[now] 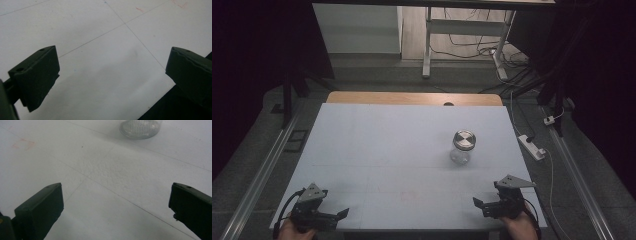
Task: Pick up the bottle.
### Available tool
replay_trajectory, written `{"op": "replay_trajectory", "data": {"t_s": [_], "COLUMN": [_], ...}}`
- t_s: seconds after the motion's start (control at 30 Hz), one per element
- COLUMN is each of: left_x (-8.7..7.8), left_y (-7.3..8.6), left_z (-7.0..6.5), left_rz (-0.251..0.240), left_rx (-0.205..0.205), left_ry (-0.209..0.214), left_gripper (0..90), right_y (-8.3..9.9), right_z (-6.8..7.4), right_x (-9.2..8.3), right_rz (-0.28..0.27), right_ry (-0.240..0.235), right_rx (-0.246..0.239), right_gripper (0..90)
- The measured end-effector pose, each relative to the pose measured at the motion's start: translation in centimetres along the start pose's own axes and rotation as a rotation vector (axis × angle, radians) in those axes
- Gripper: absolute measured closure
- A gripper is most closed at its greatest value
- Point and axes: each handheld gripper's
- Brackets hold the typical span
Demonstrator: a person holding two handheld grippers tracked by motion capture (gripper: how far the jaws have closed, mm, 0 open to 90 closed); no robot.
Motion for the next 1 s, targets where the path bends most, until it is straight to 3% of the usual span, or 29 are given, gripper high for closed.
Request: {"op": "replay_trajectory", "data": {"t_s": [0.27,0.43,0.77,1.0], "left_x": [0.0,0.1,0.1,0.1], "left_y": [0.0,0.0,0.0,0.0], "left_z": [0.0,-0.1,-0.1,0.0], "left_rz": [0.004,0.006,0.011,0.009], "left_rx": [0.002,0.006,0.013,0.002], "left_ry": [0.002,0.004,0.003,0.012], "left_gripper": [0.2,1.1,2.1,2.0], "right_y": [-0.1,-0.5,-0.9,-1.5], "right_z": [0.1,0.3,0.3,0.3], "right_x": [0.1,0.1,-0.1,0.4], "right_rz": [0.014,-0.032,-0.061,-0.069], "right_ry": [0.001,-0.011,-0.031,-0.011], "right_rx": [-0.003,-0.036,-0.004,-0.028], "right_gripper": [0.0,0.0,0.0,0.0]}}
Point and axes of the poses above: each handheld gripper's, and its own axes: x roughly forward along the jaws, y roughly out of its underside, z roughly to its left, and after that the axes turned 13 degrees about -x, right-handed
